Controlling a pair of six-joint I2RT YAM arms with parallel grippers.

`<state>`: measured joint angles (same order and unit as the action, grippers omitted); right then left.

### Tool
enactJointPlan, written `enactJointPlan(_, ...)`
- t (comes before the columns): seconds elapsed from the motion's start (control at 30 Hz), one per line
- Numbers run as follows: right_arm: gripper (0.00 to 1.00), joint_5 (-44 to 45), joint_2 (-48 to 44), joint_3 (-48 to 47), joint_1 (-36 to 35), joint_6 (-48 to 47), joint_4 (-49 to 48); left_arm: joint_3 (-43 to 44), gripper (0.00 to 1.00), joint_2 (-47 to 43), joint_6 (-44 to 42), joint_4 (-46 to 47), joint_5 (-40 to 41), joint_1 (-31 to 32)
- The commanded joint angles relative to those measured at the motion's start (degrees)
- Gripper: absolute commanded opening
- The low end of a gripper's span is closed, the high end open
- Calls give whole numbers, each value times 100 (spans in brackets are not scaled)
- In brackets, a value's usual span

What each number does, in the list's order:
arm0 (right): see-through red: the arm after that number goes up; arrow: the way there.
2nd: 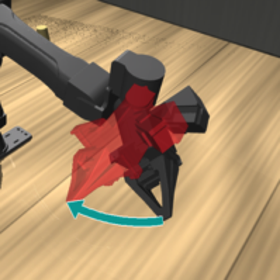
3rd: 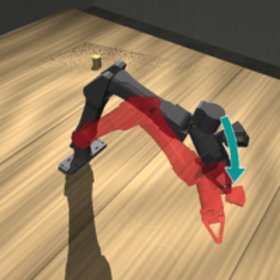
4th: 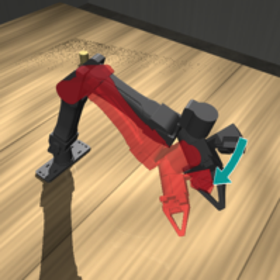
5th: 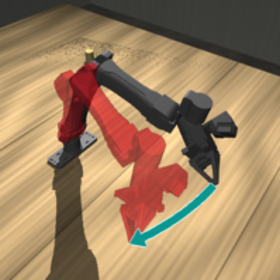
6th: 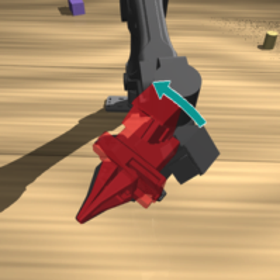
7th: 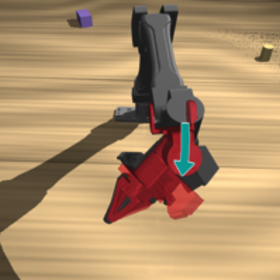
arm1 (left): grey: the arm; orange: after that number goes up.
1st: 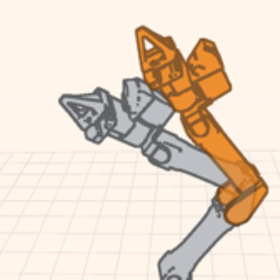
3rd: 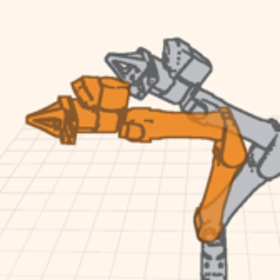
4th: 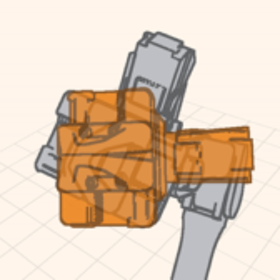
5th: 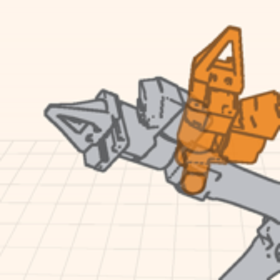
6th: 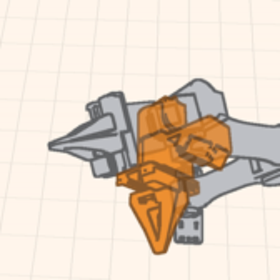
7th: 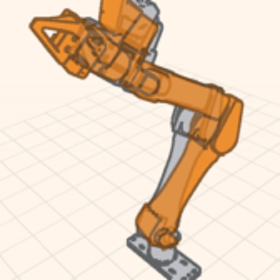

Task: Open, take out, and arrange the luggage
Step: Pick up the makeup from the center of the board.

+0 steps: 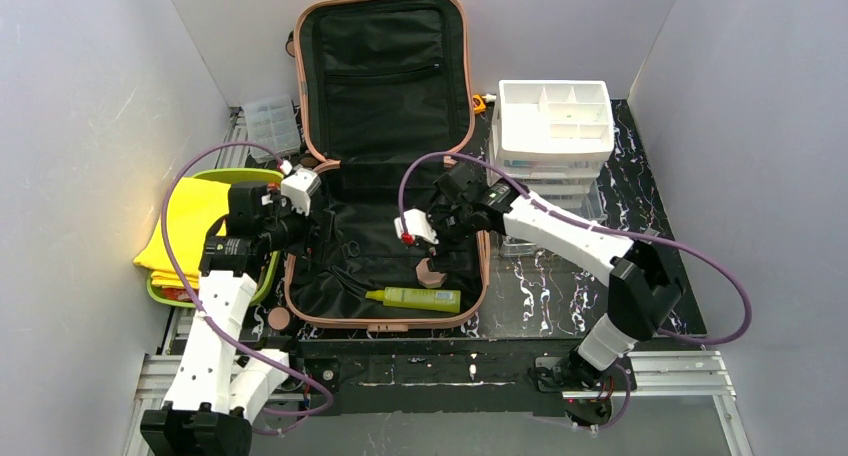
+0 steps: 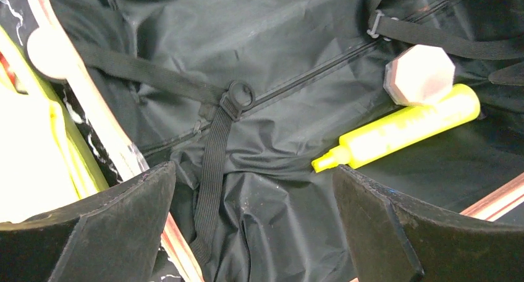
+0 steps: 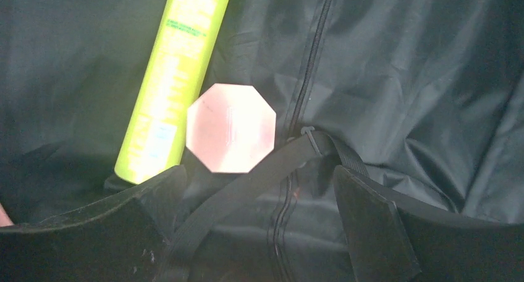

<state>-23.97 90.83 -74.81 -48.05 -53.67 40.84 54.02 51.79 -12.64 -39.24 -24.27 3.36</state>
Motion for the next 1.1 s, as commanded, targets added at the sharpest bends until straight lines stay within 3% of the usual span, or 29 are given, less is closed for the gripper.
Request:
enactJointPlan(0.0, 98, 236, 128, 201, -314, 74, -455, -451, 98, -100, -47, 142, -372, -418)
enactJointPlan(0.2, 98, 388, 397, 456, -468, -110, -637, -600, 98, 44, -123, 93, -968, -930)
enactJointPlan(0.57, 98, 633, 965, 687, -477, 43, -1051, -648, 98, 156, -173, 31, -1344, -1173)
enactJointPlan(0.6, 96, 606, 938, 676, -477, 45, -1053, -655, 98, 165, -180, 31, -1362, -1185)
enactJointPlan(0.73, 69, 580, 919, 355, -477, 182, -815, -665, 98, 210, -173, 44, -1406, -1211)
enactJointPlan(0.8, 63, 619, 867, 200, -477, 247, -717, -661, 98, 225, -168, 44, -1420, -1212)
enactJointPlan(0.93, 43, 659, 684, 148, -477, 258, -709, -656, 98, 257, -162, 48, -1413, -1219)
enactJointPlan(1.07, 41, 740, 563, 9, -477, 263, -637, -656, 98, 248, -167, 48, -1409, -1225)
